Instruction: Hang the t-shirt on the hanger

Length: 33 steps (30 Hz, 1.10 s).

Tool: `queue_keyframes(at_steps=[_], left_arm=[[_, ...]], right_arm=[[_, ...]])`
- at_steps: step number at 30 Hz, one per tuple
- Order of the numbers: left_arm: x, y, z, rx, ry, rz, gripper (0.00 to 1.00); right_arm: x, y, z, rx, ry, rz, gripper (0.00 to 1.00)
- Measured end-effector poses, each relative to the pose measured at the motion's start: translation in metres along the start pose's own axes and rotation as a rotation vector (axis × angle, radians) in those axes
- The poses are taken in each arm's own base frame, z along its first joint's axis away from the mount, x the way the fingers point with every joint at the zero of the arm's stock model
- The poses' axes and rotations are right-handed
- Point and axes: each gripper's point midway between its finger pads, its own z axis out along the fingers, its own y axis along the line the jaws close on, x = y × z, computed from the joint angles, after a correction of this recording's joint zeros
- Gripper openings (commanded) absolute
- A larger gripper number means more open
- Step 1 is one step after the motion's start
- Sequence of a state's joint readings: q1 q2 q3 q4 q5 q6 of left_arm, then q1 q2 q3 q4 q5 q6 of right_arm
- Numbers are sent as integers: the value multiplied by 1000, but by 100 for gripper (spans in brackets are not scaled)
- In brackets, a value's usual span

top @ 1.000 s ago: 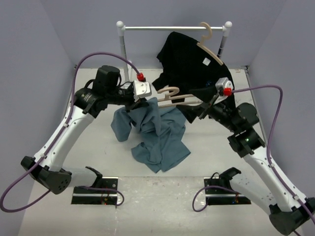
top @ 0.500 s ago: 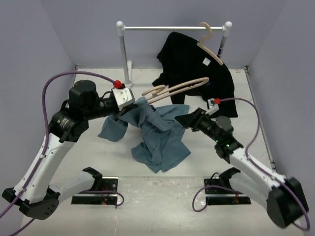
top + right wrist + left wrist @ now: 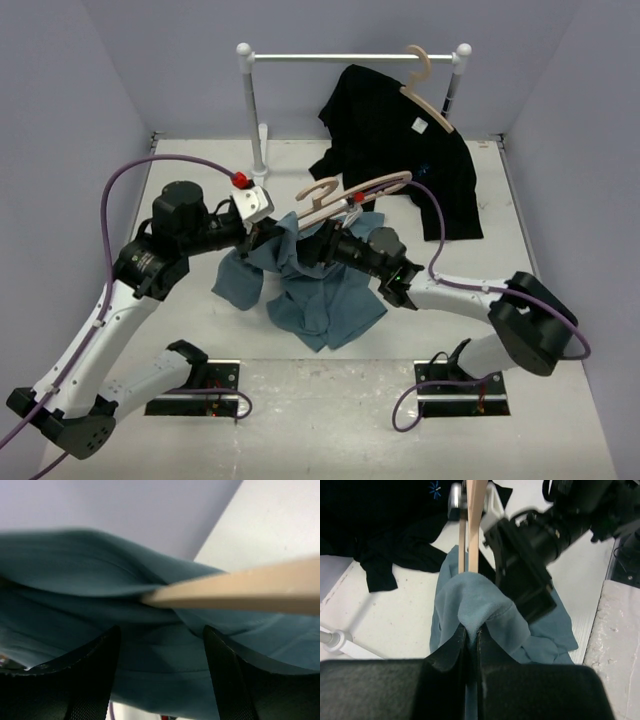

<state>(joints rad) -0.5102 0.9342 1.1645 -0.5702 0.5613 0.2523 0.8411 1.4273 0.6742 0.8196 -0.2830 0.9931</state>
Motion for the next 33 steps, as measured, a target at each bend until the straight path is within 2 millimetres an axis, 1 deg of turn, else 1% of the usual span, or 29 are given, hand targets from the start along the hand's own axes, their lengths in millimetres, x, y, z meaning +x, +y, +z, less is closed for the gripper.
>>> queue_keyframes(at_steps=[3,5,8,13,15,17,18,19,21,24,25,26,29,33], left_arm=[[-3,1,-3,-21,-11,-16,0],[-4,0,-5,-27,-17,-23,0],[-5,0,-7,-33,-21,-36,0],[-7,-2,-9,-34,-27,-63,0],[-8,-3,-10,-35,-32,-77,0],[-10,-5,-12,-37,-39,-94,0],[-11,-6,-14,-40,-45,-101,0],[-13,-7,-16,-42,-52,-108,0],[-18,-8,-20,-49,-79,-115,0],[-31,-10,-28,-61,-133,-106,0],[-34,-11,-31,-67,-144,-103,0],[-35,-10,-33,-75,-150,-105,0],[-36,-8,-35,-97,-152,-110,0],[-33,-4,-34,-117,-151,-113,0]], right_arm=[[31,-22,8,51,49,10,69],[43,-37,9,93,61,13,69],[47,-50,11,135,49,5,71],[37,-65,11,211,-22,-18,71],[32,-74,10,254,-51,-24,62],[28,-84,8,306,-84,-30,36],[25,-88,7,330,-101,-34,25],[22,-93,6,353,-118,-38,17],[17,-102,3,399,-155,-47,11],[13,-115,-5,460,-191,-60,9],[11,-118,-9,476,-199,-69,4],[9,-118,-13,487,-210,-80,0],[-3,-112,-23,497,-254,-110,0],[-26,-104,-38,499,-320,-144,0]])
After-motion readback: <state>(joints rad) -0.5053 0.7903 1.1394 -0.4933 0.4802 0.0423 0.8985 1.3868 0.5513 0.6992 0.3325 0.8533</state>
